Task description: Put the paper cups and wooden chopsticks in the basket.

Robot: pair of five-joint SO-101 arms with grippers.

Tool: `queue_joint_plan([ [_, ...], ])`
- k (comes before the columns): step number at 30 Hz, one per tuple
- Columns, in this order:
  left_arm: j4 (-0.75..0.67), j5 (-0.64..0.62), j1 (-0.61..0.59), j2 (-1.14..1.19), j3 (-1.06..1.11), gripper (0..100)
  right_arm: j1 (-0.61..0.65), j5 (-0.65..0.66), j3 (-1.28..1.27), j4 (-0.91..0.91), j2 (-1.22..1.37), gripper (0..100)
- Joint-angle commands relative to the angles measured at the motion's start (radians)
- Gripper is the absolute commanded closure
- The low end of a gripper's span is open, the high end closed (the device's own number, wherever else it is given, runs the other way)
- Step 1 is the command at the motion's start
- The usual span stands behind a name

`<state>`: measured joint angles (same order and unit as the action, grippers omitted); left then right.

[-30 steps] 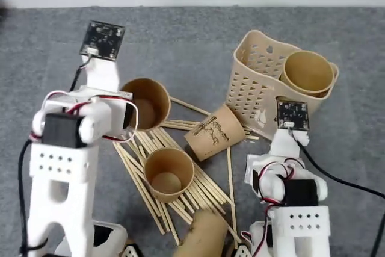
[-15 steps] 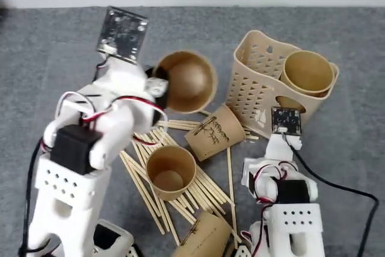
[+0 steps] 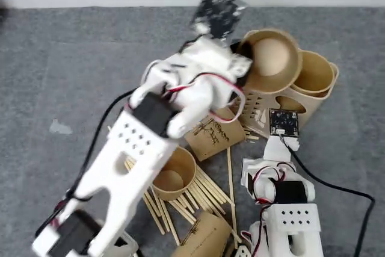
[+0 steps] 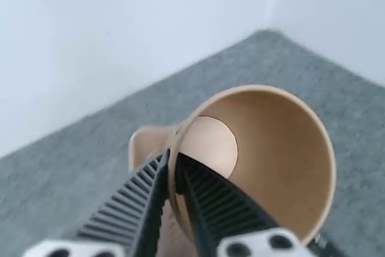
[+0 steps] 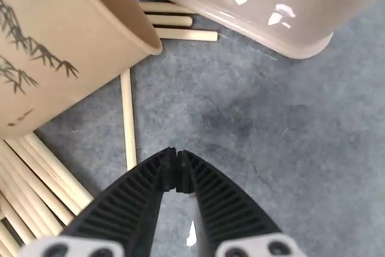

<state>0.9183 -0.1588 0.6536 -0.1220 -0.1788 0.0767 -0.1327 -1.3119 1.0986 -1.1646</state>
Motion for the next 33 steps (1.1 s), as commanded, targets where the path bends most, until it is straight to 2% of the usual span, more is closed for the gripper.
queue_joint_plan([
  [1,-0.028,-0.009,0.029,0.098,-0.213,99,0.010,0.017,-0.017,-0.018,-0.015,99.1],
  [12,0.078,-0.003,0.066,0.489,-0.561,99,0.062,0.017,-0.025,-0.010,-0.015,99.1],
  [23,0.423,-0.002,0.071,0.552,-0.895,99,0.062,0.017,-0.023,-0.010,-0.015,99.1],
  [27,0.431,-0.002,0.071,0.554,-0.865,99,0.062,0.017,-0.023,-0.010,-0.015,99.1],
  [33,0.311,-0.002,0.072,0.554,-0.722,98,0.061,0.017,-0.021,-0.010,-0.015,99.1],
])
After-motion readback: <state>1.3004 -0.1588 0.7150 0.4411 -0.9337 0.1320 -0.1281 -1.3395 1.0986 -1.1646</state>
